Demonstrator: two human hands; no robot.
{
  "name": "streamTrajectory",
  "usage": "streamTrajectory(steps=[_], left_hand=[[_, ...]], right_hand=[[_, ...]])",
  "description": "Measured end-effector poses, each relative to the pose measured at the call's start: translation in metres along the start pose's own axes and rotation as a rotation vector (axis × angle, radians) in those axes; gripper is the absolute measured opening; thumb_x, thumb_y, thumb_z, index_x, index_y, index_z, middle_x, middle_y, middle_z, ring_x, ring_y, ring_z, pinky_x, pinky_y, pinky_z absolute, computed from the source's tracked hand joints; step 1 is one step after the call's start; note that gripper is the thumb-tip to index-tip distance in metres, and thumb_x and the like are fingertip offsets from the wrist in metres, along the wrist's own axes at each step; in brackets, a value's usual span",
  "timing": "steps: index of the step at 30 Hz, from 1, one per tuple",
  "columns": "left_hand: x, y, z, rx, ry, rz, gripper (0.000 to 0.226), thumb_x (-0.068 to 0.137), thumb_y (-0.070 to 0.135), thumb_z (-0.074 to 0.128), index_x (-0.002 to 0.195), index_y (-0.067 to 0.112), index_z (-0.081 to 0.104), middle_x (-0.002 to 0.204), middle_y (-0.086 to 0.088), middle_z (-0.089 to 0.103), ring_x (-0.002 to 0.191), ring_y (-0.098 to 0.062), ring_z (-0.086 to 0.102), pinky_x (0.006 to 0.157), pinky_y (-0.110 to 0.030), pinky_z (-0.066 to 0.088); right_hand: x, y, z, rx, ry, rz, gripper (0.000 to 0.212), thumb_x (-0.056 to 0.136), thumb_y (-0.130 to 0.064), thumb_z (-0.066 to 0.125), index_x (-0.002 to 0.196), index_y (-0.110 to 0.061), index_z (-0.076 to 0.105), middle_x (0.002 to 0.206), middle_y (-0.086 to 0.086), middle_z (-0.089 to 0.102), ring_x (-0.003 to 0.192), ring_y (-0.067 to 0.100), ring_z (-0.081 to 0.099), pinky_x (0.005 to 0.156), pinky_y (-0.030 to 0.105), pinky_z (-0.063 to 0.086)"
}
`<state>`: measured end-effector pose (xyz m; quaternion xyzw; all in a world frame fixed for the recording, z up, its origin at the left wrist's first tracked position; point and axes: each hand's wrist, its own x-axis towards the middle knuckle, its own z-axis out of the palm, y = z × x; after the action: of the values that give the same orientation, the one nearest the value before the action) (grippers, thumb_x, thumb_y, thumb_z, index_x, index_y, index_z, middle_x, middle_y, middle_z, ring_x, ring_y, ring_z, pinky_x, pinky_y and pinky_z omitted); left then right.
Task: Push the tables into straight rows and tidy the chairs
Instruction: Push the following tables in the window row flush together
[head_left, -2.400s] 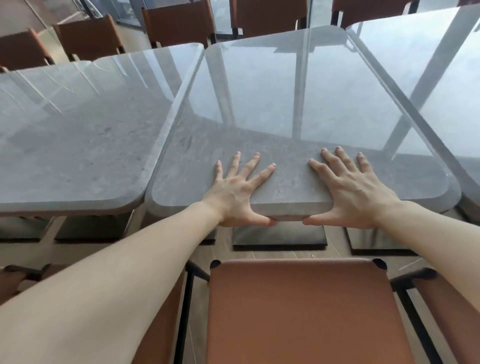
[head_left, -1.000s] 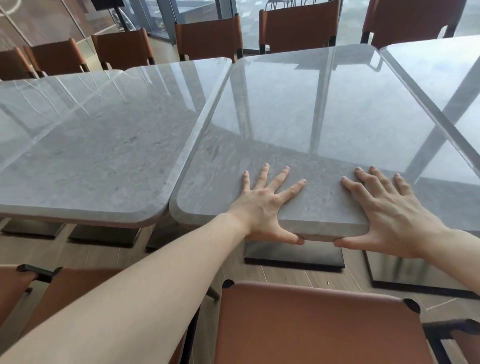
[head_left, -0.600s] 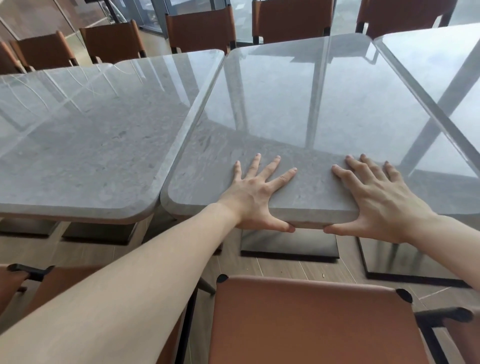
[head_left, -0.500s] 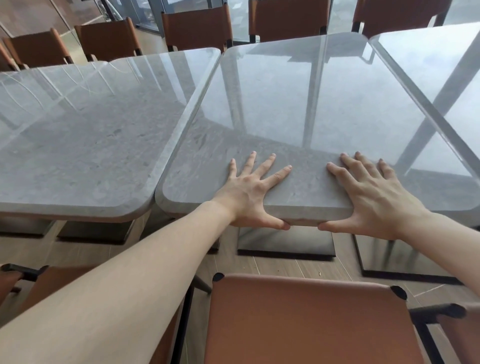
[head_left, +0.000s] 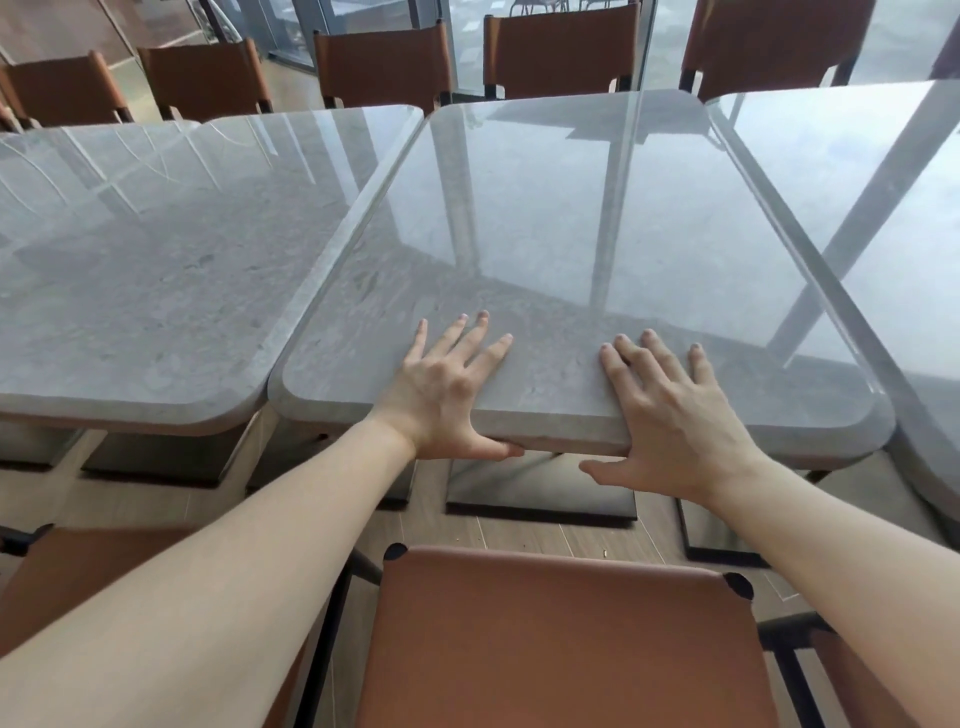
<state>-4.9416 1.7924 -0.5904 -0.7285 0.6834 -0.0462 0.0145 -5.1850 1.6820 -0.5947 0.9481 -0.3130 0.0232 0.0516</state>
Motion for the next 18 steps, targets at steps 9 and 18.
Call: streamTrajectory(steps=[9,18], left_hand=[[-0.021,0.013,0.002,0.002,-0.069,-0.123,0.111,0.081,0.071,0.055,0.162,0.019,0.0,0.17,-0.012,-0.003,0.155,-0.041,-0.004,0.12,-0.07,0.007],[-0.033,0.02,0.001,0.125,-0.073,-0.124,0.098,0.089,-0.012,0.053,0.161,0.014,-0.007,0.169,-0.016,-0.003,0.153,-0.048,0.001,0.117,-0.07,0.015]], right_hand=[[-0.005,-0.03,0.001,-0.178,-0.088,0.188,0.082,0.088,-0.004,0.058,0.156,0.0,0.014,0.163,0.023,0.021,0.149,0.046,0.023,0.106,0.074,0.031],[-0.011,-0.052,-0.004,-0.191,-0.11,0.303,0.079,0.095,0.003,0.049,0.157,-0.001,0.0,0.165,0.02,0.013,0.15,0.046,0.017,0.108,0.072,0.031]])
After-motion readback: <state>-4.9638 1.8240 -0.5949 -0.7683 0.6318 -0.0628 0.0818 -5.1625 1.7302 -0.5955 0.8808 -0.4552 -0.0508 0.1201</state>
